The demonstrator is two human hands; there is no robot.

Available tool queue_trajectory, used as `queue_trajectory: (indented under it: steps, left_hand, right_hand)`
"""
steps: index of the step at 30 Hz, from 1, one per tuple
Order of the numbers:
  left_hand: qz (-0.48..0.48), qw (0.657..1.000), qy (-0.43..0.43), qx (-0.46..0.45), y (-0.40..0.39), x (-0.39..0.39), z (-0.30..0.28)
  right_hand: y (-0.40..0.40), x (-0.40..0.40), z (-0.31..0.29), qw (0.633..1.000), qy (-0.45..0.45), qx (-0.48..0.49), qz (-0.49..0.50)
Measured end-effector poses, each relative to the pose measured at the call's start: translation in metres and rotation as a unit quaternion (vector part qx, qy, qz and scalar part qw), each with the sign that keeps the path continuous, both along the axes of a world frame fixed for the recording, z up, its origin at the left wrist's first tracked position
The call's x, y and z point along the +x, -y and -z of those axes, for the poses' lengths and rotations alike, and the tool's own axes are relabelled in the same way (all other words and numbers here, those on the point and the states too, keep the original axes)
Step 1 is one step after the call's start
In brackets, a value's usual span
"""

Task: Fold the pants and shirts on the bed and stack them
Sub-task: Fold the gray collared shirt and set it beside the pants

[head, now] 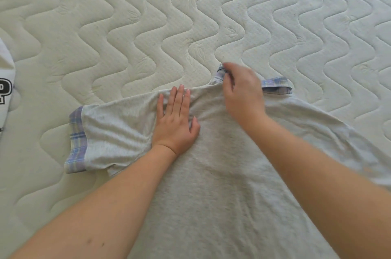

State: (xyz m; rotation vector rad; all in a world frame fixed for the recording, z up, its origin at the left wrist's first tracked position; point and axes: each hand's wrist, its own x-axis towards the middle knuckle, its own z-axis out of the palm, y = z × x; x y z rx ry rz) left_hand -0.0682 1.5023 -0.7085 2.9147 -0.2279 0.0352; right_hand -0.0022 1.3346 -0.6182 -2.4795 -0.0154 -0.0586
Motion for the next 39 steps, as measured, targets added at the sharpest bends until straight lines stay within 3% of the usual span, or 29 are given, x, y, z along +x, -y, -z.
queue_trajectory:
  steps: [3,9,11,14,17,23,26,28,31,35,39]
  left_hand:
    - [-0.014,1.0,-0.014,-0.011,0.002,0.001,-0.008]
    - [-0.081,0.995,0.046,-0.046,-0.01,0.004,-0.032]
    - [-0.082,0.996,0.007,-0.018,-0.028,0.018,-0.043]
    - [0.001,0.995,-0.082,0.056,-0.052,0.042,-0.061]
    - [0.013,0.983,-0.184,-0.005,-0.066,0.054,-0.078]
    - [-0.073,0.992,-0.096,-0.04,-0.083,0.051,-0.095]
    - [-0.078,0.968,-0.237,0.019,-0.093,0.045,-0.09]
    - [-0.067,0.949,-0.309,-0.021,-0.097,0.044,-0.09]
    - [-0.06,0.953,-0.284,-0.09,-0.09,0.049,-0.093]
    - [-0.015,0.974,-0.226,-0.027,-0.08,0.053,-0.099]
    - [-0.085,0.972,-0.195,-0.098,-0.081,0.051,-0.093]
  right_hand:
    - [-0.016,-0.045,0.01,0.997,-0.012,-0.047,-0.065]
    - [-0.025,-0.085,0.029,0.977,-0.085,-0.148,-0.125]
    - [-0.028,-0.086,0.032,0.971,-0.094,-0.166,-0.142]
    - [-0.034,-0.083,0.035,0.965,-0.118,-0.183,-0.144]
    - [-0.035,-0.082,0.037,0.961,-0.149,-0.196,-0.126]
    - [-0.031,-0.085,0.035,0.959,-0.158,-0.221,-0.081]
    - [-0.034,-0.085,0.034,0.957,-0.153,-0.227,-0.097]
    - [-0.039,-0.083,0.033,0.955,-0.152,-0.228,-0.114]
    - [-0.045,-0.081,0.033,0.957,-0.142,-0.215,-0.135]
    - [-0.046,-0.086,0.035,0.961,-0.116,-0.211,-0.139]
    - [-0.039,-0.091,0.04,0.96,-0.093,-0.224,-0.14]
